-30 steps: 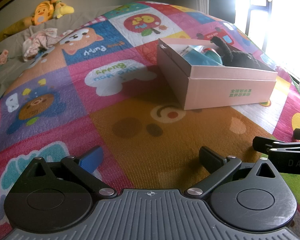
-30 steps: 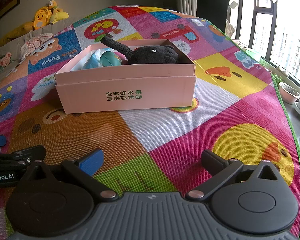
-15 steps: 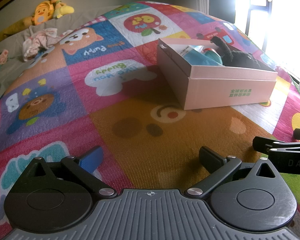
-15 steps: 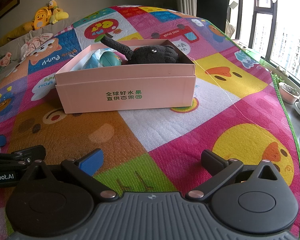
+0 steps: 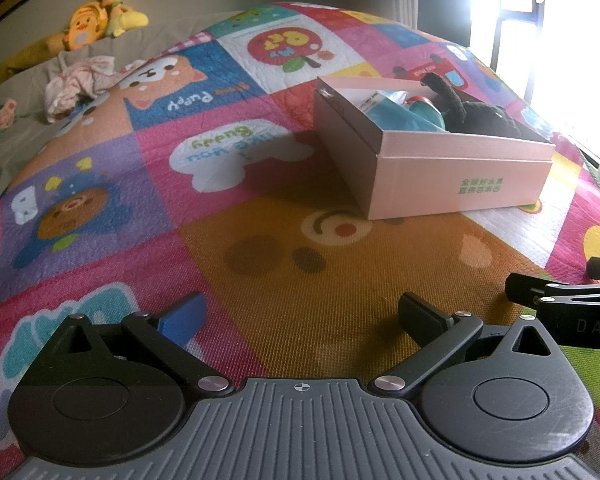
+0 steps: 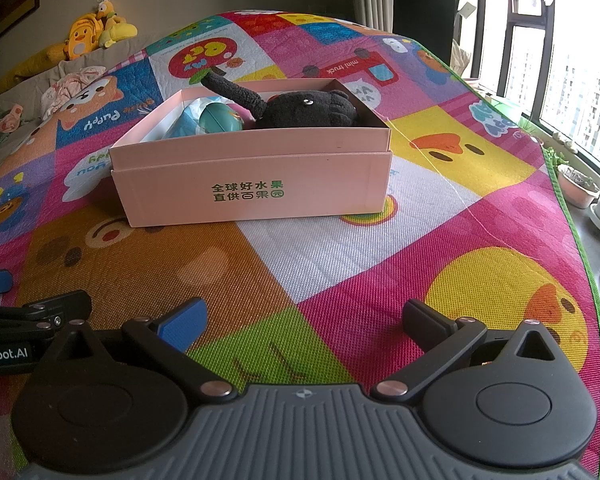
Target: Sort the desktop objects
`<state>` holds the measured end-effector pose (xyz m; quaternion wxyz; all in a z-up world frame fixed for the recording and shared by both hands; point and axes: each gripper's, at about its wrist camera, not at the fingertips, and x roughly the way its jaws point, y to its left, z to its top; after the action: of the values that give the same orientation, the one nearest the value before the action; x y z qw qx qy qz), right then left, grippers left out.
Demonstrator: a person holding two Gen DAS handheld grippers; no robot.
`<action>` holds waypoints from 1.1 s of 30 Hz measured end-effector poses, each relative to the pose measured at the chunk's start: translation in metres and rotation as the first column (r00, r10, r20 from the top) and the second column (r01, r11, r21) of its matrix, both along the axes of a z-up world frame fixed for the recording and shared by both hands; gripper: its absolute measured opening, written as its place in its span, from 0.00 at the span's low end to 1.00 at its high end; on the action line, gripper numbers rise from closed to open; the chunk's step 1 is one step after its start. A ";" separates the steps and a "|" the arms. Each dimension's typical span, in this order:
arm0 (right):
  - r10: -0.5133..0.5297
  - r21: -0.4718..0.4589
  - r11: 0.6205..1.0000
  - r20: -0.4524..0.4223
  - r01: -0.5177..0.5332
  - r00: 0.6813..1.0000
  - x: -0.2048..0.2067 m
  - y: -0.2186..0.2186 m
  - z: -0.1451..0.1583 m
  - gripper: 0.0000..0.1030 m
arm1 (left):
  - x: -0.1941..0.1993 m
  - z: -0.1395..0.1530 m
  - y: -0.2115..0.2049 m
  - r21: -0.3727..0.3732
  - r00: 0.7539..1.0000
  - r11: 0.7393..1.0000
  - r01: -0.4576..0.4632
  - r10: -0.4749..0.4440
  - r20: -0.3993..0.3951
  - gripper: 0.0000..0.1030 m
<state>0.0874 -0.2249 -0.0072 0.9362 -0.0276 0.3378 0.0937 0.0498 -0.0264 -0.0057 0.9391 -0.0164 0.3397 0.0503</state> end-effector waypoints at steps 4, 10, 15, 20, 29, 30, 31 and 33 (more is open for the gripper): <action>0.000 0.000 1.000 0.000 0.000 1.000 0.000 0.000 0.000 1.00 | 0.000 0.000 0.000 0.000 1.000 1.000 0.000 0.000 0.000 1.00; 0.000 0.000 1.000 0.000 0.000 1.000 0.000 0.000 0.000 1.00 | 0.000 0.000 0.000 -0.001 1.000 1.000 0.000 0.000 0.000 1.00; 0.000 0.000 1.000 0.000 0.000 1.000 0.000 0.000 0.000 1.00 | 0.000 0.000 0.001 -0.001 1.000 1.000 0.001 -0.001 0.000 1.00; 0.000 0.001 1.000 0.000 0.000 1.000 0.000 0.000 0.000 1.00 | 0.000 0.000 0.001 0.001 1.000 1.000 0.001 -0.001 0.000 1.00; 0.000 0.000 1.000 0.000 0.000 1.000 0.000 0.000 0.000 1.00 | 0.000 0.000 0.001 -0.001 1.000 1.000 0.001 -0.001 -0.001 1.00; 0.000 0.000 1.000 0.000 0.000 1.000 0.000 0.000 0.000 1.00 | 0.000 0.000 0.001 -0.003 1.000 1.000 0.002 -0.002 -0.002 1.00; 0.000 0.000 1.000 0.000 0.000 1.000 0.000 0.000 0.000 1.00 | 0.001 0.000 0.002 -0.004 1.000 1.000 0.007 -0.007 -0.005 1.00; 0.000 0.000 1.000 0.000 0.000 1.000 0.000 0.000 0.000 1.00 | 0.004 0.002 0.004 -0.010 1.000 1.000 0.017 -0.017 -0.026 1.00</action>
<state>0.0876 -0.2252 -0.0072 0.9362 -0.0275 0.3377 0.0938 0.0540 -0.0226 -0.0036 0.9348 -0.0174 0.3523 0.0407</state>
